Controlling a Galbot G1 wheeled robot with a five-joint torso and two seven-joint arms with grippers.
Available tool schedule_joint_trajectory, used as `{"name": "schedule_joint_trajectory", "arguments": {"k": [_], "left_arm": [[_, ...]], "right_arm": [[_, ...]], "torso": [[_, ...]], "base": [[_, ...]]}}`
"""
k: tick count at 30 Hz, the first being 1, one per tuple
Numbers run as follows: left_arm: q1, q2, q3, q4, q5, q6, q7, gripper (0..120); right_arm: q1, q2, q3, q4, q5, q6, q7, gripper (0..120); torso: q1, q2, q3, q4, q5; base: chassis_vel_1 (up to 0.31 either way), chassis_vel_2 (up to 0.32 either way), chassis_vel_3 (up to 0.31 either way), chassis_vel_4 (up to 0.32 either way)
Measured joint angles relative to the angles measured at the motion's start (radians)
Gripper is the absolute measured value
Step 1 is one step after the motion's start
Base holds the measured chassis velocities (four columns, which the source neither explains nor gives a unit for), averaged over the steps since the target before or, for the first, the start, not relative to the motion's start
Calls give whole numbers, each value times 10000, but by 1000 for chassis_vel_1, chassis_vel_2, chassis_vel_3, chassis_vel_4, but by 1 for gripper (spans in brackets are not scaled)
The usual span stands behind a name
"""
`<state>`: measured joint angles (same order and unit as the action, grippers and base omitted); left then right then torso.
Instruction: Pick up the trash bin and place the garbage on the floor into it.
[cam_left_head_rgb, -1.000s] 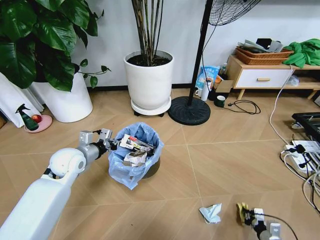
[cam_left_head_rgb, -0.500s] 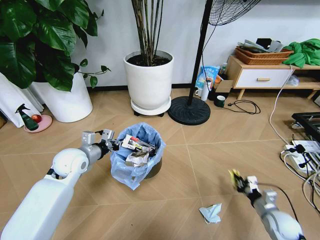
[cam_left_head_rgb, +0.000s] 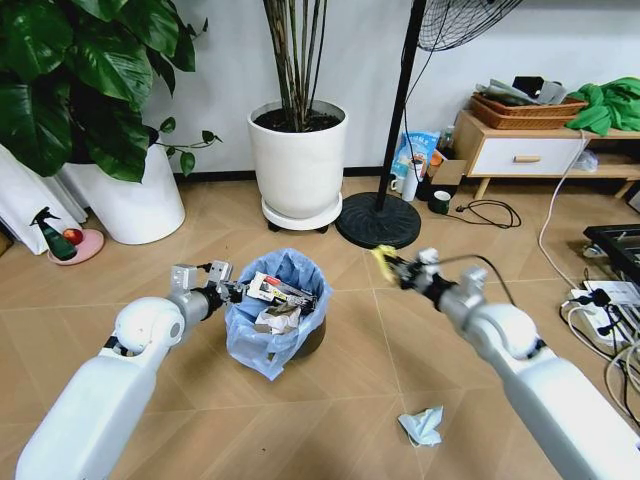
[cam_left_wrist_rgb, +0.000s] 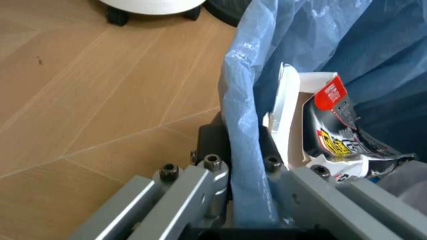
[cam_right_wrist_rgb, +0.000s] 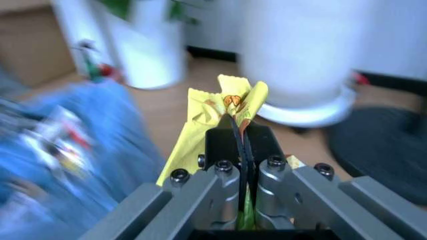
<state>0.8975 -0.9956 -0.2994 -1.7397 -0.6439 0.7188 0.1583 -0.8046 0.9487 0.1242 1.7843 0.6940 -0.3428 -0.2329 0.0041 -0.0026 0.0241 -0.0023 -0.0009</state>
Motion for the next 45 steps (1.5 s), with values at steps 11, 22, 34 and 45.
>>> {"name": "schedule_joint_trajectory", "arguments": {"k": [11,22,34,45], "left_arm": [[-343,122,249,122,-181,171,-117,0],[-526,340,320,164,-314,171,-266,0],[-442,389,256,12,-307,172,-274,0],[-332,359,106,-26,-297,172,-272,0]], "right_arm": [[2611,753,-3125,-413,811,-258,-15,0],[2793,965,-4130,-735,140,-251,-2,6],[2761,1222,-4264,-1055,-105,-211,348,49],[1972,186,-2865,-125,18,-232,520,94]], "torso": [[0,0,0,2,2],[-1,1,-2,-1,0],[-1,1,-2,0,1],[-1,1,-2,1,2]], "base": [[0,0,0,0],[0,0,0,0],[0,0,0,0],[0,0,0,0]]}}
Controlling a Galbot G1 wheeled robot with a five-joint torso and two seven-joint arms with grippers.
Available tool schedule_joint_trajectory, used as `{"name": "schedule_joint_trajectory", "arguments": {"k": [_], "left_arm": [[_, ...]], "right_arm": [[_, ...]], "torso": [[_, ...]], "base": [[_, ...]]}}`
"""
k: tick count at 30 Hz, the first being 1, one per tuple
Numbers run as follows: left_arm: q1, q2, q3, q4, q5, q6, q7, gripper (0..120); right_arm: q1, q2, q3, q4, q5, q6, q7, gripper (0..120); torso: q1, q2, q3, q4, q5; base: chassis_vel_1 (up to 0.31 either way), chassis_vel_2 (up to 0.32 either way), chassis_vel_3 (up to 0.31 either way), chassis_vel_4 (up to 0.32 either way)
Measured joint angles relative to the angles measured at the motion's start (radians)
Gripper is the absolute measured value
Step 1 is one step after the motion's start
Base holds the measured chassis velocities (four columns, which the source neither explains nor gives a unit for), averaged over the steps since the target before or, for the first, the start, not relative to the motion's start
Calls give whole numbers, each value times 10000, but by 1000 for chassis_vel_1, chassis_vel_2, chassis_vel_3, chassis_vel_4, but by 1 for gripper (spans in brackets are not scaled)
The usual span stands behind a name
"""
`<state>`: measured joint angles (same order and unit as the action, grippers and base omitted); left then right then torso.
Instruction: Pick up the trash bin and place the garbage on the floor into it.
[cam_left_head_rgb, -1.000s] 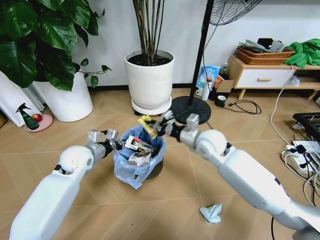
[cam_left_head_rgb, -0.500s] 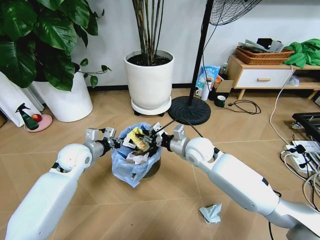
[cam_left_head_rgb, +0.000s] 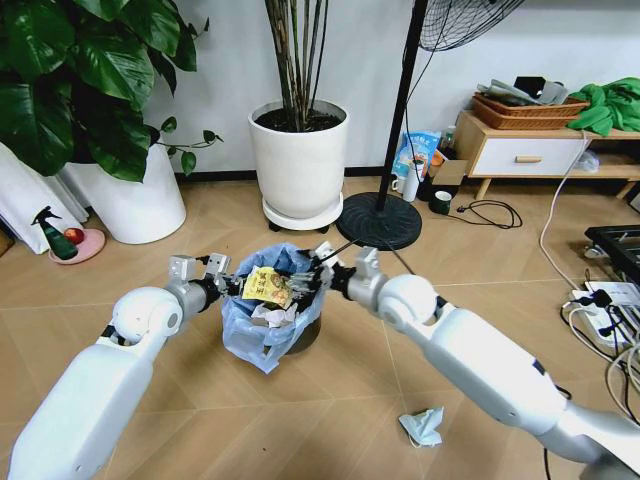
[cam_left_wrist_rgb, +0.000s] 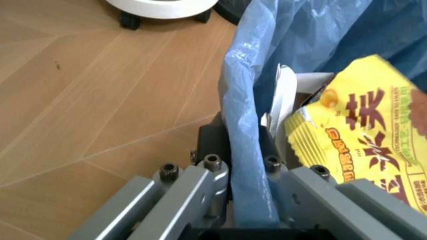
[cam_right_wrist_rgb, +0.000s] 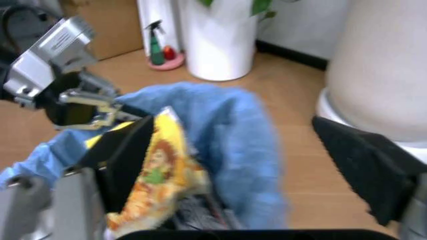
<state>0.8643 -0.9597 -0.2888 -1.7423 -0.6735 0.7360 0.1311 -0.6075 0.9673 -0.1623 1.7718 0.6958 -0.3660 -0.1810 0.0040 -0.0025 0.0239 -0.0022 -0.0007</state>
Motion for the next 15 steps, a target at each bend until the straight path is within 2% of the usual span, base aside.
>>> {"name": "schedule_joint_trajectory", "arguments": {"k": [4,7,9,15], "left_arm": [[12,-6,-52,-1,3,-1,12,0],[18,-12,-83,0,-1,-2,40,0],[68,-13,-117,-6,-34,-3,85,0],[150,-46,-155,-24,-18,-5,98,0]], "right_arm": [[-670,-494,806,570,101,-22,4,100],[-1313,-829,1418,867,117,-15,6,100],[-2295,-1233,2203,1218,114,20,-23,100],[-3627,-1832,3181,1743,71,312,-40,100]], "torso": [[0,0,-1,-1,1],[0,0,0,-1,0],[0,0,0,-4,3],[-1,0,-2,0,0]], "base": [[0,0,0,0],[0,0,0,0],[0,0,0,0],[0,0,0,0]]}}
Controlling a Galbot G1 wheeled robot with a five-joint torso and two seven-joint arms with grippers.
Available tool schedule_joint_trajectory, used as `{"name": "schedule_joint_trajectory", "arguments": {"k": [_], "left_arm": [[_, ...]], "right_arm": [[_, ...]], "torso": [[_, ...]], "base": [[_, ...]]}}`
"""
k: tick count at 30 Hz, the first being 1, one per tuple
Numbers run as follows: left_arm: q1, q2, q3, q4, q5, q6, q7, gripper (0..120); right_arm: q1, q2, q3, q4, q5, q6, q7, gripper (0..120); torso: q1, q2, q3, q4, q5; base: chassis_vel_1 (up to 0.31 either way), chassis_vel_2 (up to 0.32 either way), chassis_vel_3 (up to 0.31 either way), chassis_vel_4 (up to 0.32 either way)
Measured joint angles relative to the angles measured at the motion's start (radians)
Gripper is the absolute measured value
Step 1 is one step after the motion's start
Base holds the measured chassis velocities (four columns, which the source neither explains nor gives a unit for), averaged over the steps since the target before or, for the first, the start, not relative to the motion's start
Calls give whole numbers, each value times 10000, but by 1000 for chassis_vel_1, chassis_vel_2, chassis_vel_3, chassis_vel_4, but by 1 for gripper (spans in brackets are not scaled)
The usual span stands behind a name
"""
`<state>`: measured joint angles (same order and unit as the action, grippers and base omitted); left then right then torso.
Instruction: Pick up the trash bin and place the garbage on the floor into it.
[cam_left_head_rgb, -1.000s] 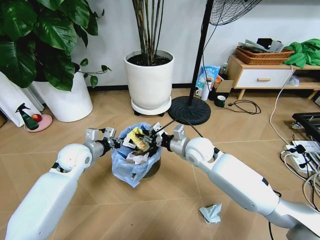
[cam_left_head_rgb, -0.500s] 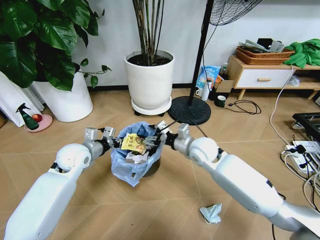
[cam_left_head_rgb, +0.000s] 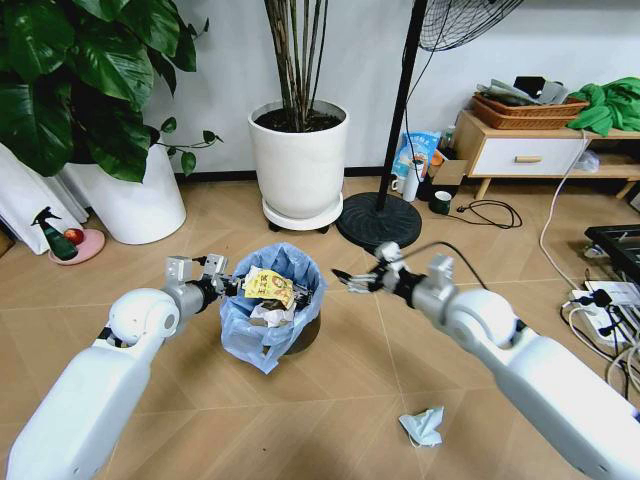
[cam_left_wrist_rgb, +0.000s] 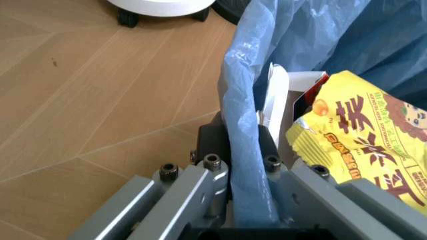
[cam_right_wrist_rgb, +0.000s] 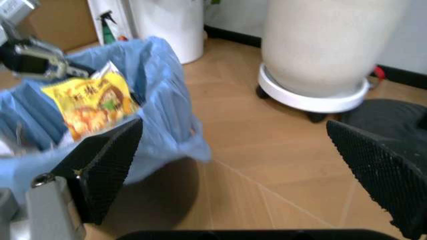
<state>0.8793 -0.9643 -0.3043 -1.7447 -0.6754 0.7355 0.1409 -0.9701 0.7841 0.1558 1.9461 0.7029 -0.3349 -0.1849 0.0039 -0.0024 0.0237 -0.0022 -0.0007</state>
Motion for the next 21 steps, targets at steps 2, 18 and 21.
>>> {"name": "schedule_joint_trajectory", "arguments": {"k": [2,18,21], "left_arm": [[-3,-41,-3,-2,3,-1,-1,0],[17,-23,-34,40,33,-3,62,0],[14,16,-34,27,23,-3,67,0]], "right_arm": [[-666,-217,471,180,-98,158,-27,100],[-5340,60,3146,-1349,-2362,1955,-1321,100],[-5663,321,3147,-1912,-2997,2274,-1677,100]], "torso": [[0,0,0,1,-3],[0,0,0,1,-1],[0,0,1,0,2]], "base": [[0,0,0,0],[0,0,0,0],[0,0,0,0]]}}
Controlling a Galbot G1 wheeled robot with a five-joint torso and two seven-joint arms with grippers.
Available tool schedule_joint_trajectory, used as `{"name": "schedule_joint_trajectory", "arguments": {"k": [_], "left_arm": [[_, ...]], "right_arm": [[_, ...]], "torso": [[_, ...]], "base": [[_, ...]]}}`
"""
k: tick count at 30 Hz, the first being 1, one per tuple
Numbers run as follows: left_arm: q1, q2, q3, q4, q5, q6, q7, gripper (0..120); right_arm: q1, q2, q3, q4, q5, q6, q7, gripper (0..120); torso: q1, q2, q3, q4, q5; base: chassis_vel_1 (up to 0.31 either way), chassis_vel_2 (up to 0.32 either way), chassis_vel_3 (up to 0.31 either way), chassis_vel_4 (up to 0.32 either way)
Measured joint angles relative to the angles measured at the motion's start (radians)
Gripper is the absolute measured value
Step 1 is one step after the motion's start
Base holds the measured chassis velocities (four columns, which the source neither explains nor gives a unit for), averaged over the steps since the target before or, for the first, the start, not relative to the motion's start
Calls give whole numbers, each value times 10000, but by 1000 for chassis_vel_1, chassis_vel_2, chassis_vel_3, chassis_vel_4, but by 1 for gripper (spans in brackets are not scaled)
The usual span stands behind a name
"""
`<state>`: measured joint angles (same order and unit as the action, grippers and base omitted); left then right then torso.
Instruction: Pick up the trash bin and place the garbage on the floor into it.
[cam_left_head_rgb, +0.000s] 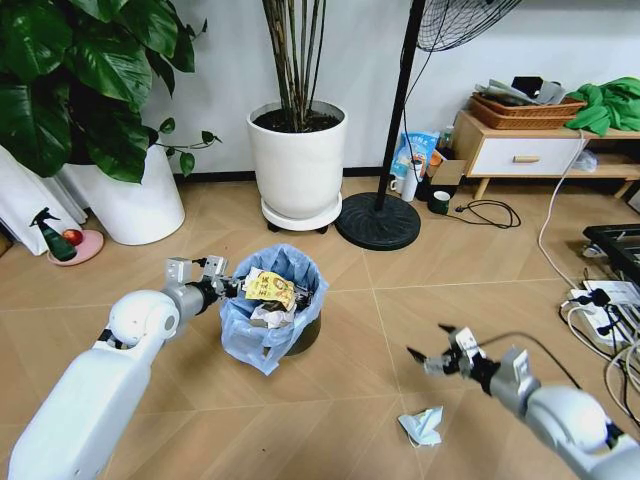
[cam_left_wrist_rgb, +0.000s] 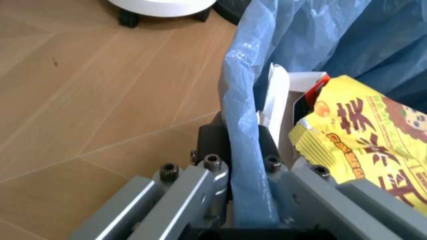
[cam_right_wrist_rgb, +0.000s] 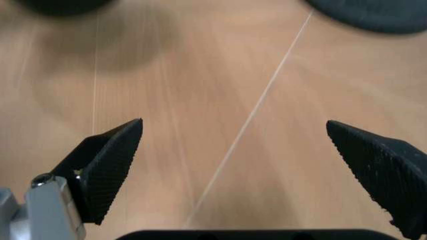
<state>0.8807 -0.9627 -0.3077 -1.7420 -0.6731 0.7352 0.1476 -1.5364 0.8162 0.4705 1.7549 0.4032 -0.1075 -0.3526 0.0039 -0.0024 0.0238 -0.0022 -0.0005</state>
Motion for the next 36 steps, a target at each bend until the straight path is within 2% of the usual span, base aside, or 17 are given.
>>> {"name": "schedule_joint_trajectory", "arguments": {"k": [11,29,36], "left_arm": [[54,73,24,-58,-28,0,12,0],[-26,336,67,-46,-64,2,172,0],[-32,345,38,-5,-60,2,193,0]], "right_arm": [[-218,447,-389,-1630,-1774,619,-780,100],[878,1257,-1032,-3382,-2690,811,-1115,100],[1268,1539,-1218,-3975,-2909,928,-1060,97]], "torso": [[0,0,0,0,-3],[1,0,1,0,-5],[1,0,1,1,-1]], "base": [[0,0,0,0],[0,0,0,0],[0,0,0,0]]}}
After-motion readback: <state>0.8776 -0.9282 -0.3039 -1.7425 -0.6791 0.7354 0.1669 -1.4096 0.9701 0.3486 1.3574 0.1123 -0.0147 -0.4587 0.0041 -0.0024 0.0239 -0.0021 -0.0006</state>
